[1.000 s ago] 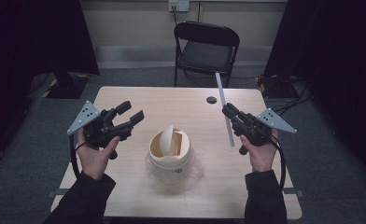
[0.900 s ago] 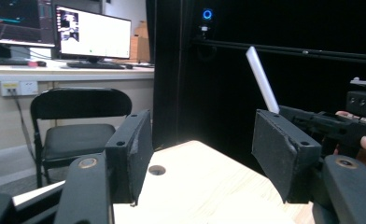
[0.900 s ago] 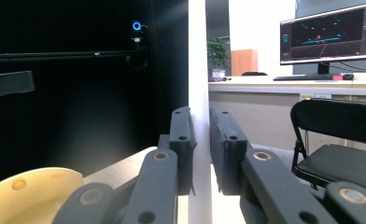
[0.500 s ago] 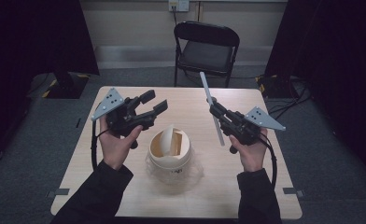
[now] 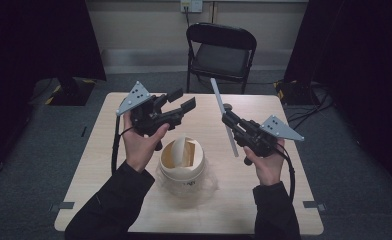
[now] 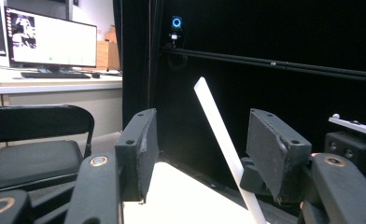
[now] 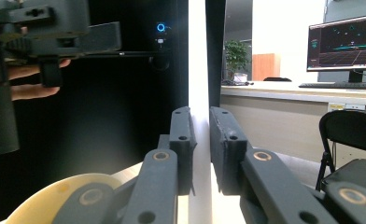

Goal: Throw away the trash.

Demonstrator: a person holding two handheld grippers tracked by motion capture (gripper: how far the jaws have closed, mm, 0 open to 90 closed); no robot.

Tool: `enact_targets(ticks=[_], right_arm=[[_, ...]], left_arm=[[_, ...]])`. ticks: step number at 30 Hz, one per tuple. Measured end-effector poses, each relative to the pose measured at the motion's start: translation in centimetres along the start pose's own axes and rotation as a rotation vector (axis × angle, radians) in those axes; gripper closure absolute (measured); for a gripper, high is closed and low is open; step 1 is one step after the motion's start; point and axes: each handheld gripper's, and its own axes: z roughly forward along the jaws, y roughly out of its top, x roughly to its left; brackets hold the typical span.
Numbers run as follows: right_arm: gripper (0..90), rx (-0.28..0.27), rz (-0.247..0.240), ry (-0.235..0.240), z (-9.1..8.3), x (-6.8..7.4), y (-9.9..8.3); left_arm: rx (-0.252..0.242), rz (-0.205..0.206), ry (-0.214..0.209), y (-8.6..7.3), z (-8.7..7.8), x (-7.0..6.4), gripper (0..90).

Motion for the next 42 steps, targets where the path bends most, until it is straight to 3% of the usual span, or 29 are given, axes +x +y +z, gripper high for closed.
enact_targets(ticks=[7,17,25,32,33,38,42], right_arm=[[80.8,-0.001,0.000,0.027,0.2,0.3,-0.1],[80.8,-0.007,-0.005,0.076,0.5,0.9,-0.2],[80.8,-0.023,-0.032,0.143,0.7,1.7,0.2],[80.7,-0.021,-0.038,0.154,0.7,2.0,0.3],[80.6,-0.021,-0.036,0.159,0.7,2.0,0.3],[74.9,-0.010,-0.013,0.164,0.5,1.9,0.2],[70.1,-0.017,0.011,0.141,-0.2,1.2,0.0]], left_arm=[[0.009,0.001,-0.013,-0.4,1.4,-0.2,44.7],[0.030,-0.048,-0.047,-1.1,3.3,-1.0,50.9],[0.040,-0.066,-0.061,-0.9,3.3,-1.3,61.0],[0.037,-0.075,-0.090,-0.9,3.3,-1.7,75.4],[0.035,-0.085,-0.110,-0.9,3.3,-1.8,76.6],[0.015,-0.072,-0.125,-0.7,3.3,-2.2,79.3],[-0.025,-0.069,-0.137,-0.3,3.0,-2.2,79.4]])
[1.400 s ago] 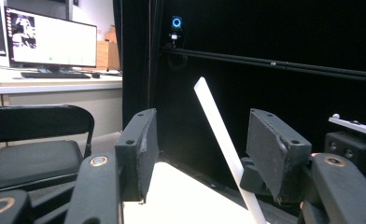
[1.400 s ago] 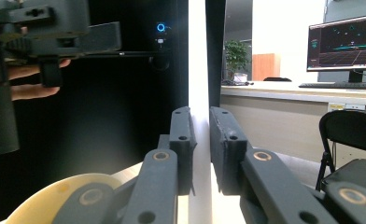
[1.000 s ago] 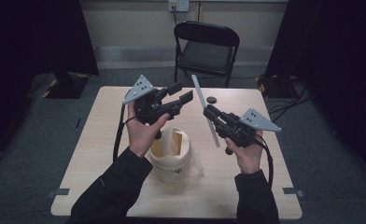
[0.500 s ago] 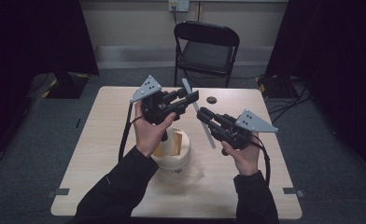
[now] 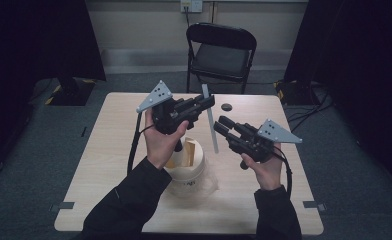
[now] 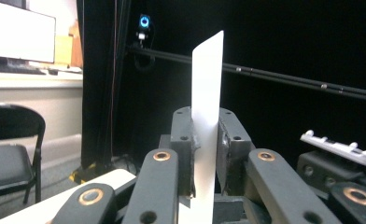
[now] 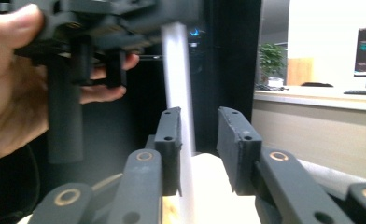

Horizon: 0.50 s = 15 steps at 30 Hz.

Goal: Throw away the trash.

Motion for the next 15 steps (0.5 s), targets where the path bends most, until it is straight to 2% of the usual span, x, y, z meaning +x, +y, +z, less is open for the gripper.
enact_targets(ticks=[1,5,6,7,9,10,11,12,13,14,15], right_arm=[[67.2,0.006,0.009,-0.024,-0.6,-0.5,-0.1],[61.4,0.027,0.013,-0.075,-1.5,-1.3,-0.5],[56.9,0.047,0.023,-0.116,-2.1,-1.9,-1.0],[53.7,0.079,0.047,-0.182,-2.8,-2.7,-1.9],[50.5,0.121,0.060,-0.250,-3.5,-3.6,-3.0],[50.5,0.121,0.060,-0.250,-3.5,-3.6,-3.0],[44.7,0.195,0.073,-0.344,-4.2,-5.0,-4.4],[44.7,0.195,0.073,-0.344,-4.2,-5.0,-4.4],[43.2,0.249,0.078,-0.419,-4.8,-6.0,-5.5],[43.2,0.249,0.078,-0.419,-4.8,-6.0,-5.5],[41.6,0.286,0.109,-0.464,-5.4,-7.0,-6.6]], left_arm=[[-0.022,0.005,-0.004,0.3,-0.1,-0.1,79.4],[-0.041,0.027,-0.009,0.8,-0.4,-0.4,79.3],[-0.049,0.031,-0.008,0.9,-0.5,-0.5,79.3],[-0.061,0.031,-0.014,1.1,-0.7,-0.6,79.3],[-0.072,0.035,-0.016,1.3,-1.0,-0.8,79.3],[-0.072,0.035,-0.016,1.3,-1.0,-0.8,79.3],[-0.089,0.040,-0.021,1.6,-1.3,-0.9,79.3],[-0.089,0.040,-0.021,1.6,-1.3,-0.9,79.3],[-0.105,0.043,-0.023,1.9,-1.8,-1.1,79.3],[-0.105,0.043,-0.023,1.9,-1.8,-1.1,79.2],[-0.115,0.048,-0.027,2.2,-2.2,-1.2,79.3]])
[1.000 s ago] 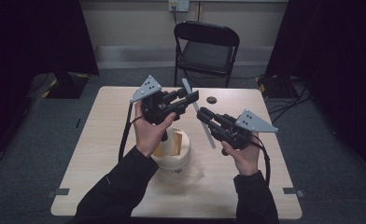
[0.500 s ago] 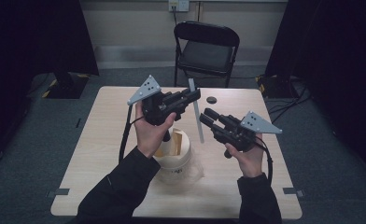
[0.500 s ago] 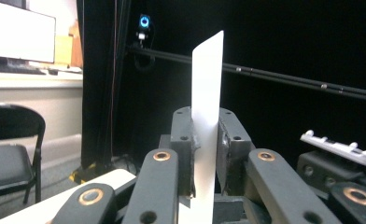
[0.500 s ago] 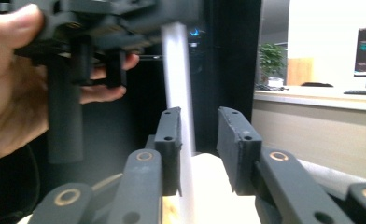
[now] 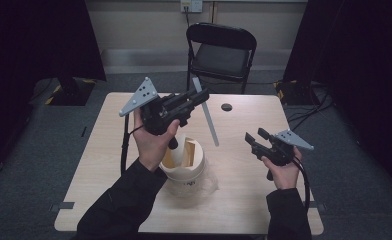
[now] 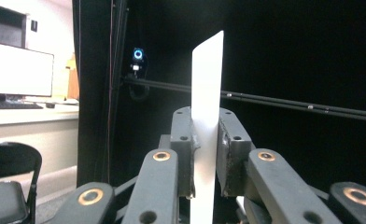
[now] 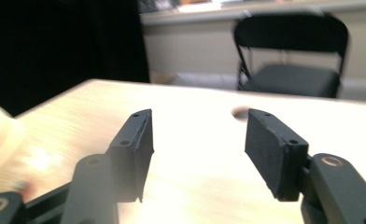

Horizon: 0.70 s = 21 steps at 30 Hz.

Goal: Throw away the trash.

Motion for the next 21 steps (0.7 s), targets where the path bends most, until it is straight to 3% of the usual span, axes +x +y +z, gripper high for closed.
enact_targets(ticks=[2,3,6,11,15,17,21], right_arm=[[40.7,0.011,0.009,-0.014,0.1,-0.4,-0.4],[39.5,0.058,0.018,-0.060,0.3,-1.3,-1.5],[38.8,0.109,0.027,-0.094,0.5,-2.1,-2.7],[38.3,0.162,0.029,-0.122,0.8,-3.0,-4.2],[37.6,0.217,-0.011,-0.148,1.1,-3.0,-4.8],[38.0,0.221,0.007,-0.149,1.3,-3.1,-5.2],[37.5,0.275,-0.003,-0.178,1.5,-3.5,-6.2]], left_arm=[[-0.013,0.003,-0.001,0.3,-0.4,-0.1,79.3],[-0.020,0.005,-0.001,0.5,-0.6,-0.2,79.3],[-0.052,0.021,0.000,1.5,-1.9,-0.5,79.3],[-0.102,0.042,0.007,3.2,-3.8,-0.7,79.3],[-0.114,0.062,0.016,4.0,-5.0,-0.9,79.3],[-0.114,0.076,0.027,4.2,-5.7,-0.9,79.3],[-0.123,0.097,0.052,4.7,-7.3,-0.6,79.3]])
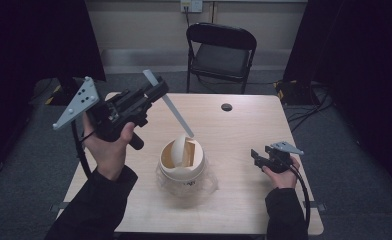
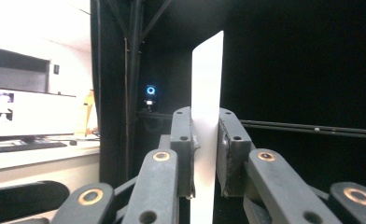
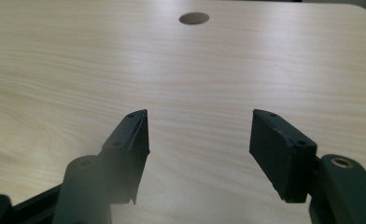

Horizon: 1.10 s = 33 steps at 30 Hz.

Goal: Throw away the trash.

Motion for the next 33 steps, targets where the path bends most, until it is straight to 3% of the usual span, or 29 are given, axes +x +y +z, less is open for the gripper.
enact_targets(ticks=[10,16,33], right_arm=[[35.9,0.042,-0.017,-0.022,0.2,-0.3,-0.4],[35.7,0.060,-0.021,-0.027,0.3,-0.4,-0.6],[35.7,0.077,-0.005,-0.040,0.4,-1.1,-1.2]], left_arm=[[-0.008,0.001,0.077,0.3,-3.4,1.8,79.3],[0.020,-0.003,0.124,-0.7,-5.2,3.0,79.3],[0.133,-0.011,0.170,-4.9,-6.2,4.1,79.3]])
